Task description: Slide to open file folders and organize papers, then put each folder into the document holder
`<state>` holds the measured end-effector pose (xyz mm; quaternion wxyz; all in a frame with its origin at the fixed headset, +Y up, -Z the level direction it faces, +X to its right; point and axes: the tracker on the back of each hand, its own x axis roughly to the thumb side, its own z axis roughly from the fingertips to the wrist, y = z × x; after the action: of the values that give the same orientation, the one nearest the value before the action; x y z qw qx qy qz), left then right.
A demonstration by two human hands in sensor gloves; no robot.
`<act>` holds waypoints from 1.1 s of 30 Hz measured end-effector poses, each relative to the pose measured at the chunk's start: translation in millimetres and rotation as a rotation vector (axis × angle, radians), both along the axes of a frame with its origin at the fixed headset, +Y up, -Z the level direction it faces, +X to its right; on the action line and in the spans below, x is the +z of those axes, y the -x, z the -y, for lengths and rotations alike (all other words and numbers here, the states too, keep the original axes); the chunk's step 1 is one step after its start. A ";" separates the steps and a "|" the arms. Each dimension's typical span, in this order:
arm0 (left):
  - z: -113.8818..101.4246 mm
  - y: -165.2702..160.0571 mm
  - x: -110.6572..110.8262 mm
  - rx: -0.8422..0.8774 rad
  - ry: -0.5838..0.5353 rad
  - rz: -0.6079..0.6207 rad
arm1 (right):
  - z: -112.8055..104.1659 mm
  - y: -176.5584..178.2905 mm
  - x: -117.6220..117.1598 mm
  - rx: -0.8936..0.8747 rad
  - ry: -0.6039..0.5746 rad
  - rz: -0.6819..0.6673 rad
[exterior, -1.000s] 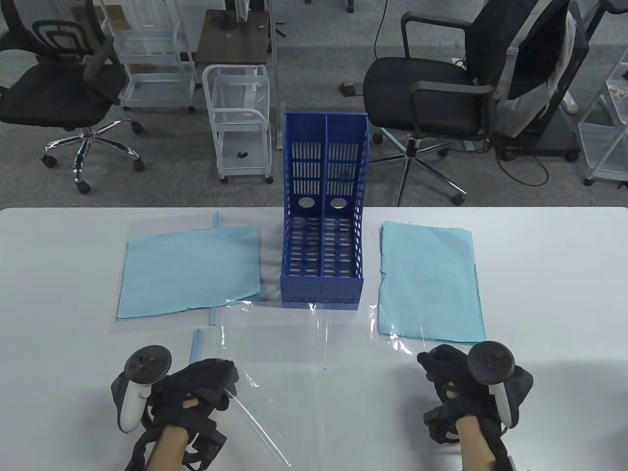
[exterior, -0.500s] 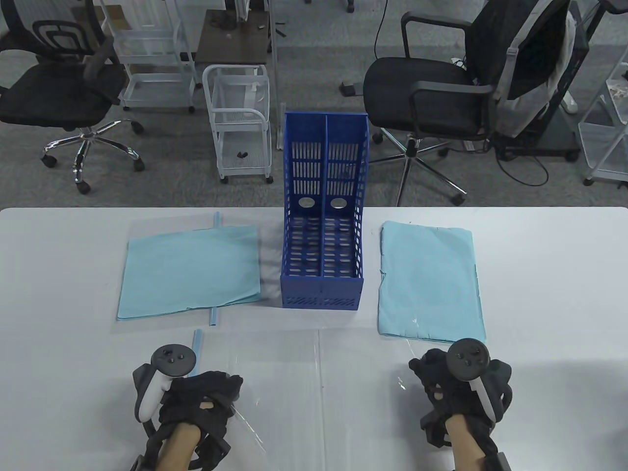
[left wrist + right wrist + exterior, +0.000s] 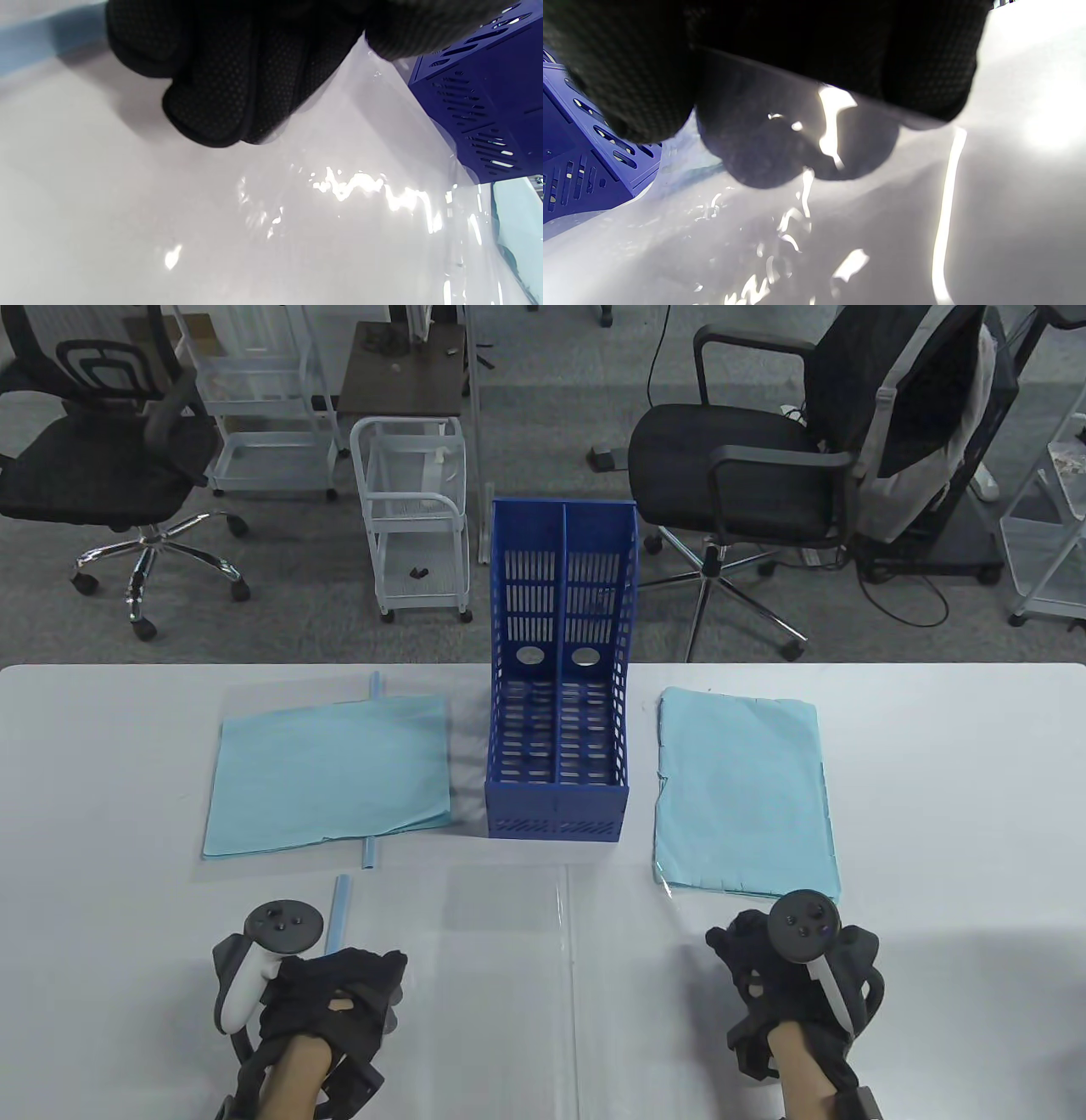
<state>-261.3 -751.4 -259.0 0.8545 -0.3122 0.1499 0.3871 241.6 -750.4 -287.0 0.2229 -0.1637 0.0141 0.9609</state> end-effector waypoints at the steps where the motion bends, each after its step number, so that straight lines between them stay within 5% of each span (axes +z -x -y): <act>1: -0.9 0.7 0.2 0.000 -0.003 -0.002 | -0.2 0.1 0.0 0.001 0.000 0.001; 11: -17.4 6.2 5.4 -0.120 -0.033 -0.030 | -1.6 0.1 0.6 0.066 -0.010 0.024; 19: -56.9 -7.5 11.1 -0.330 -0.408 -0.105 | -24.9 2.2 15.9 0.251 -0.043 0.119; 24: -57.7 -48.3 -31.3 -0.458 -0.418 0.003 | -26.0 21.5 19.0 0.190 -0.044 -0.052; 33: -32.8 -91.4 -140.1 -0.745 -0.121 0.117 | -16.6 45.8 16.5 0.212 0.014 -0.166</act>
<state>-169.9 -718.5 -399.1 0.9607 -0.2069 0.1810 0.0396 195.9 -733.8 -270.4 0.1168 -0.0856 0.0220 0.9892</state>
